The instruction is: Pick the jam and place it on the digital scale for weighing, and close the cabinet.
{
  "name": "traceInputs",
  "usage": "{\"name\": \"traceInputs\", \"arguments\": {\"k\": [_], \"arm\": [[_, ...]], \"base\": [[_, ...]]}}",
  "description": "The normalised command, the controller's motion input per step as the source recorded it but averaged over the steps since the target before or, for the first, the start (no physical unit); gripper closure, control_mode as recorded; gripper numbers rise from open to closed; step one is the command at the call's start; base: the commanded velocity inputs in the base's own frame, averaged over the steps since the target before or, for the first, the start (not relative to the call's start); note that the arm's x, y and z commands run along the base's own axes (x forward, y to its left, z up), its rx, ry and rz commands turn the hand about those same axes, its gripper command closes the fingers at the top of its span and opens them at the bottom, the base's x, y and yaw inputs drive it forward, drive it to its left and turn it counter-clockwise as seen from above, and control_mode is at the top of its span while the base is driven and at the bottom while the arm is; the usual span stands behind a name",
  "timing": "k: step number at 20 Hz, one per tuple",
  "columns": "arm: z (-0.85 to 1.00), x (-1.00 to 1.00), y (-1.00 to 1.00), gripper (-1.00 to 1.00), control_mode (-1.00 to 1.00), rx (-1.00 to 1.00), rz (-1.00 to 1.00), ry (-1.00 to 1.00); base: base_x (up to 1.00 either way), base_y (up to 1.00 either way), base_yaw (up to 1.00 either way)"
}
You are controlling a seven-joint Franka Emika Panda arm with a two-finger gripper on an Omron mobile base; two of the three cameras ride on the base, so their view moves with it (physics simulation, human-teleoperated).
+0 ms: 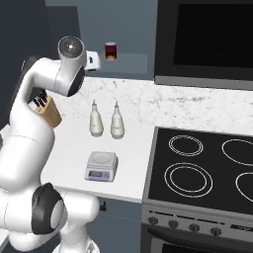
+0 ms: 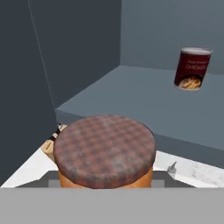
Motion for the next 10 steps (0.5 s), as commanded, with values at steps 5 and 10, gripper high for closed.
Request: {"name": "traceInputs", "arguments": {"k": [5,10], "arm": [[0.00,-0.64,-0.48,1.00,-1.00,0.00,0.00,-0.03],[0.00,-0.62,-0.53,1.00,-1.00,0.00,0.00,0.00]], "base": [[0.00,0.00,0.00],[0.00,0.00,0.00]]}}
